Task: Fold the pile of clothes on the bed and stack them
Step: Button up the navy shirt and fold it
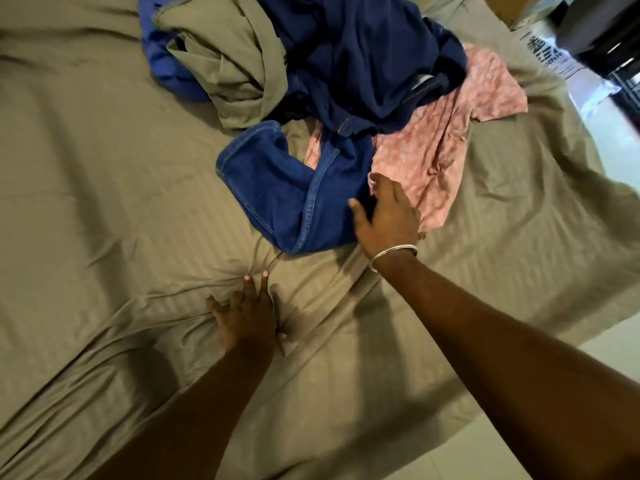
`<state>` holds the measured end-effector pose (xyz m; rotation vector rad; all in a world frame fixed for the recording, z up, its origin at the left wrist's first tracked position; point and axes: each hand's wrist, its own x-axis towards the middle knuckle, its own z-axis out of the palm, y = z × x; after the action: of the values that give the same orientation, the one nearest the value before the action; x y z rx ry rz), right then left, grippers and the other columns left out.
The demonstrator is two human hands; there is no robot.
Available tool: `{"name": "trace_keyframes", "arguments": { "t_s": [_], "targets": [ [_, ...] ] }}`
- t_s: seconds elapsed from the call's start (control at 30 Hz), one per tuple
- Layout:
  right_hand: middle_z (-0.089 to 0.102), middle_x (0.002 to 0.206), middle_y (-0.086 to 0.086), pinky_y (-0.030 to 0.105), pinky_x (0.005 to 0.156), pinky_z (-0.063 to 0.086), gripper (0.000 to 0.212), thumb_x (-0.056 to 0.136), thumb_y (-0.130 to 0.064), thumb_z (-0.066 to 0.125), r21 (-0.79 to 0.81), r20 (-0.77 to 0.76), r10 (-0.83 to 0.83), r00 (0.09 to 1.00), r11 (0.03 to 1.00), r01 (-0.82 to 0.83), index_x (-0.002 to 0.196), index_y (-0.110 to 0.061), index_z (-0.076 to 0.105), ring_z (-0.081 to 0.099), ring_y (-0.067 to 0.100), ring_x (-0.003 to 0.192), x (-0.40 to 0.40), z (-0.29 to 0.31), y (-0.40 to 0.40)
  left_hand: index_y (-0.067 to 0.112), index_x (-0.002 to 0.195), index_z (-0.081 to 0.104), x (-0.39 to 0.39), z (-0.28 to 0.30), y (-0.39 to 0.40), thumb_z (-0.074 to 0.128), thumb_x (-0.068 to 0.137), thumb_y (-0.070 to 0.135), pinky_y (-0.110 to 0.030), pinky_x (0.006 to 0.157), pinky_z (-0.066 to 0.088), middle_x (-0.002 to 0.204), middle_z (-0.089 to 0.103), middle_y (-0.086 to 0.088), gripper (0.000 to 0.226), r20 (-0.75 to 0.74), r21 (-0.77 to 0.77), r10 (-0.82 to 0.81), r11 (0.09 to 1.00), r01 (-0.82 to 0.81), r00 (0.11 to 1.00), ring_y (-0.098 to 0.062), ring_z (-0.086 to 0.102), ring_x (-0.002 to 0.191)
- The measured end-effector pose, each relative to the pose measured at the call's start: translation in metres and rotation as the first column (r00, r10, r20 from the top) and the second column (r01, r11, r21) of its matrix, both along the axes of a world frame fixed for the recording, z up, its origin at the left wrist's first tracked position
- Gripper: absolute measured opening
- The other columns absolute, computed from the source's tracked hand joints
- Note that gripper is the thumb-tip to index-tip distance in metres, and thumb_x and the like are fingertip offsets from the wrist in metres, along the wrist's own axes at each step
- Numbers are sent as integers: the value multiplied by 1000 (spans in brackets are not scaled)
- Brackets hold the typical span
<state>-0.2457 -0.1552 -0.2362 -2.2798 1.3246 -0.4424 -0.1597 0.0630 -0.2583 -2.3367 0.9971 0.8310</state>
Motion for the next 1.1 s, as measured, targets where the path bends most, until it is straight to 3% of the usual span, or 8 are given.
{"name": "trace_keyframes", "arguments": {
  "t_s": [0.07, 0.17, 0.23, 0.3, 0.47, 0.7, 0.87, 1.1],
  "targets": [
    [40, 148, 10, 47, 99, 45, 73, 80, -55, 69, 124, -2, 184, 983, 976, -182, 142, -26, 45, 47, 34, 127, 26, 2, 2, 25, 156, -8, 6, 3, 2, 63, 79, 65, -67, 113, 9, 165, 2, -7, 112, -31, -29, 19, 999, -20, 999, -31, 21, 146],
    [3, 165, 5, 54, 116, 25, 95, 73, -59, 76, 357, -277, 350, 895, 902, -242, 151, -41, 26, 10, 34, 149, 49, -14, 7, 33, 155, 9, 17, 10, 3, 61, 74, 72, -65, 112, 15, 161, 23, -1, 104, -79, -110, 71, 991, -80, 994, -28, 32, 142],
    [-13, 164, 2, 57, 119, 15, 103, 75, -57, 76, 406, -364, 394, 844, 882, -237, 154, -43, 11, -9, 32, 150, 53, -28, 13, 37, 140, 42, 30, 11, 1, 54, 76, 72, -55, 105, 31, 138, 56, 1, 74, 5, -346, 94, 934, -86, 996, -26, 51, 125],
    [-23, 162, -1, 59, 119, 11, 104, 78, -55, 74, 366, -369, 375, 850, 900, -238, 154, -44, 3, -18, 30, 149, 48, -38, 19, 33, 128, 52, 46, 13, -9, 55, 82, 57, -46, 95, 36, 122, 64, 3, 52, 12, -525, 179, 838, -146, 984, -26, 54, 115],
    [-31, 159, -6, 63, 117, 1, 102, 80, -63, 66, 326, -342, 375, 861, 907, -266, 151, -49, -5, -26, 25, 147, 38, -55, 20, 27, 146, 36, 95, 4, -56, 67, 82, 36, -53, 97, 37, 150, 40, -1, 71, -14, -706, 272, 679, -202, 962, -27, 39, 134],
    [-39, 152, -15, 71, 109, 0, 94, 80, -76, 50, 309, -367, 354, 860, 919, -246, 142, -60, -19, -32, 17, 144, 37, -75, 19, 39, 149, -22, 161, -16, -119, 86, 53, 62, -70, 110, 12, 163, -16, 8, 147, -82, -425, 349, 835, -349, 934, -29, -8, 151],
    [-35, 154, -16, 73, 108, 7, 90, 82, -71, 54, 346, -363, 360, 859, 908, -235, 144, -60, -10, -30, 16, 143, 41, -72, 18, 37, 146, -32, 171, -24, -139, 91, 51, 48, -65, 115, -3, 153, -41, 8, 156, -155, -305, 410, 846, -438, 899, -34, -30, 144],
    [-40, 151, -17, 74, 107, 8, 93, 85, -63, 58, 385, -357, 374, 856, 894, -230, 141, -62, -16, -35, 15, 141, 44, -78, 14, 39, 140, -40, 168, -35, -145, 93, 47, 47, -61, 113, -12, 148, -48, 7, 163, -116, -292, 429, 847, -443, 896, -33, -38, 140]
  ]
}}
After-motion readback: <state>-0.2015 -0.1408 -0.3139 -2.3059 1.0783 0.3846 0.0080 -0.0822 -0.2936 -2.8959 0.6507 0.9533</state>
